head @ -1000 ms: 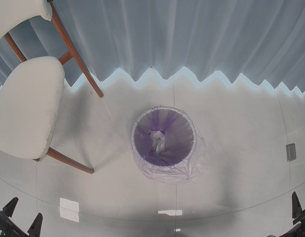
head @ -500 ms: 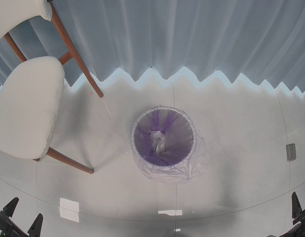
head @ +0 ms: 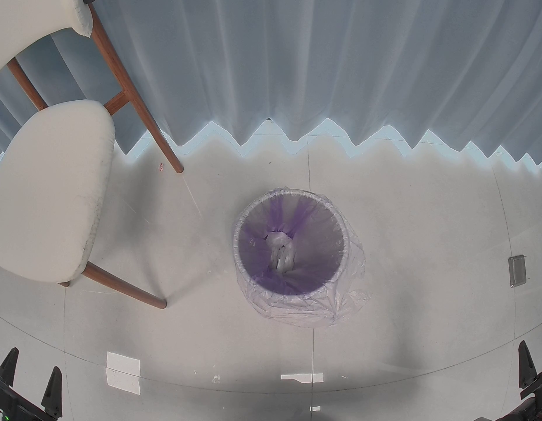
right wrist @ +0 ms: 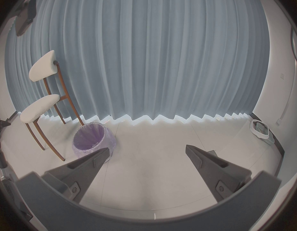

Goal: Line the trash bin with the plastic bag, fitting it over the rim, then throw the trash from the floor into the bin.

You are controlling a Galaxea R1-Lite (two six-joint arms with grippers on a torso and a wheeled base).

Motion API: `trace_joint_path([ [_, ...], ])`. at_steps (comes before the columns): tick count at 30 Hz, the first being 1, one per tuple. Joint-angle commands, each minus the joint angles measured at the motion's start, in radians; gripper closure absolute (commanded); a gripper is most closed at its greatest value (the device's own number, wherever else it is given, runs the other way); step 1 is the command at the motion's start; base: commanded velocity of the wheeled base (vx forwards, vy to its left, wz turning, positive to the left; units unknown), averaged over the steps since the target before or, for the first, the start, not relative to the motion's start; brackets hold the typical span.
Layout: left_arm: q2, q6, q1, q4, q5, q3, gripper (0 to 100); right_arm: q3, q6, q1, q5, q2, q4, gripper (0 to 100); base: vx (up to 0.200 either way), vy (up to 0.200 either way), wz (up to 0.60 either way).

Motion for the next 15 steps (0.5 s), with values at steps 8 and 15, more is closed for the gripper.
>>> trace_joint_path([
  [8,-0.052,0.0,-0.017,0.001,-0.001,0.018,0,0.018,-0.001,0.0,0.0,-0.013,0.0,0,0.0,0.0,0.0],
  [15,-0.052,0.0,-0.017,0.002,-0.001,0.018,0,0.018,-0.002,0.0,0.0,-0.013,0.0,0,0.0,0.0,0.0],
])
